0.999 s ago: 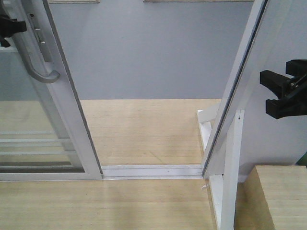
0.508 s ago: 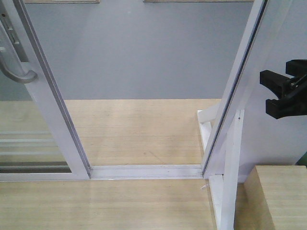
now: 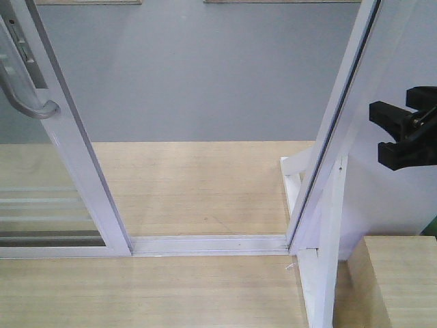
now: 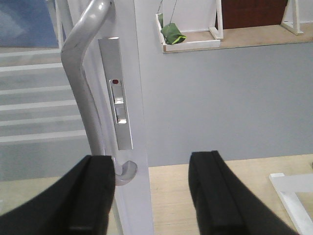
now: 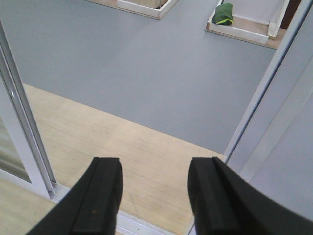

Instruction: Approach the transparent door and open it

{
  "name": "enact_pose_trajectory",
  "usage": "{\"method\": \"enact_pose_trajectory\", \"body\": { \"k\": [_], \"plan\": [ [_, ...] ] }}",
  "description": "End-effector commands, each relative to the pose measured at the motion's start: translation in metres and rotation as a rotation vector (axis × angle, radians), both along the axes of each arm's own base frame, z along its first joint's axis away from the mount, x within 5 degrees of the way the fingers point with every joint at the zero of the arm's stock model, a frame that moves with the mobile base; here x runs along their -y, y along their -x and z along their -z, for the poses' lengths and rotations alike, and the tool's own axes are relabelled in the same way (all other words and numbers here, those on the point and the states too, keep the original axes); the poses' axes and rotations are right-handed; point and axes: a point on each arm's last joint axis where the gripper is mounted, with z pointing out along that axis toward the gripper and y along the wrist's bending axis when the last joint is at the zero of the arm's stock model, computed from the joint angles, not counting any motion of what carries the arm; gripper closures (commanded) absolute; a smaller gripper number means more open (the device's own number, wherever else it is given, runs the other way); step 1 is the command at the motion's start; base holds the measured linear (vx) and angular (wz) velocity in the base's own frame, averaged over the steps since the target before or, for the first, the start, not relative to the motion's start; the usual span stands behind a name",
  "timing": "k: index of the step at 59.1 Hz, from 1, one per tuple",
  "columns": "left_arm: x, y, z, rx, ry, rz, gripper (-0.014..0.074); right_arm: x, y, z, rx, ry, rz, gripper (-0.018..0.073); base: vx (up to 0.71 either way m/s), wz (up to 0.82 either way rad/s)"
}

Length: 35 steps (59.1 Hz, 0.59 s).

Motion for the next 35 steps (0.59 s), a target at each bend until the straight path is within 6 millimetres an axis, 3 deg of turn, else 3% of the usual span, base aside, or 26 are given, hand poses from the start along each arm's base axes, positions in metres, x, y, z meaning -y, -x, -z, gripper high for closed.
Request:
{"method": "enact_pose_trajectory", "body": {
  "k": [1, 6, 17, 23, 31, 35],
  "plan": [
    [-0.005, 0.000, -0.015, 0.085, 0.006, -0.057, 0.0125, 0.003, -0.002, -0.016, 0.101, -0.021, 0.030, 0.0174, 0.00, 0.00],
    [-0.005, 0.001, -0.017, 0.104, 0.004, -0.071, 0.0125, 0.003, -0.002, -0.016, 0.101, -0.021, 0.030, 0.0174, 0.00, 0.00],
    [0.008, 0.028, -0.032, 0.149, -0.011, 0.008, 0.0162, 0.003, -0.002, -0.016, 0.100, -0.021, 0.030, 0.0174, 0.00, 0.00],
    [0.014, 0.041, -0.028, 0.153, -0.011, 0.034, 0.0288, 0.003, -0.002, -0.016, 0.101, -0.022, 0.030, 0.0174, 0.00, 0.00],
    [0.024, 0.067, 0.008, 0.142, 0.034, 0.051, 0.0596, 0.003, -0.002, -0.016, 0.101, -0.022, 0.030, 0.0174, 0.00, 0.00],
    [0.027, 0.080, 0.029, 0.164, 0.061, 0.038, 0.0605, 0.003, -0.002, -0.016, 0.101, -0.022, 0.030, 0.0174, 0.00, 0.00]
  ]
}}
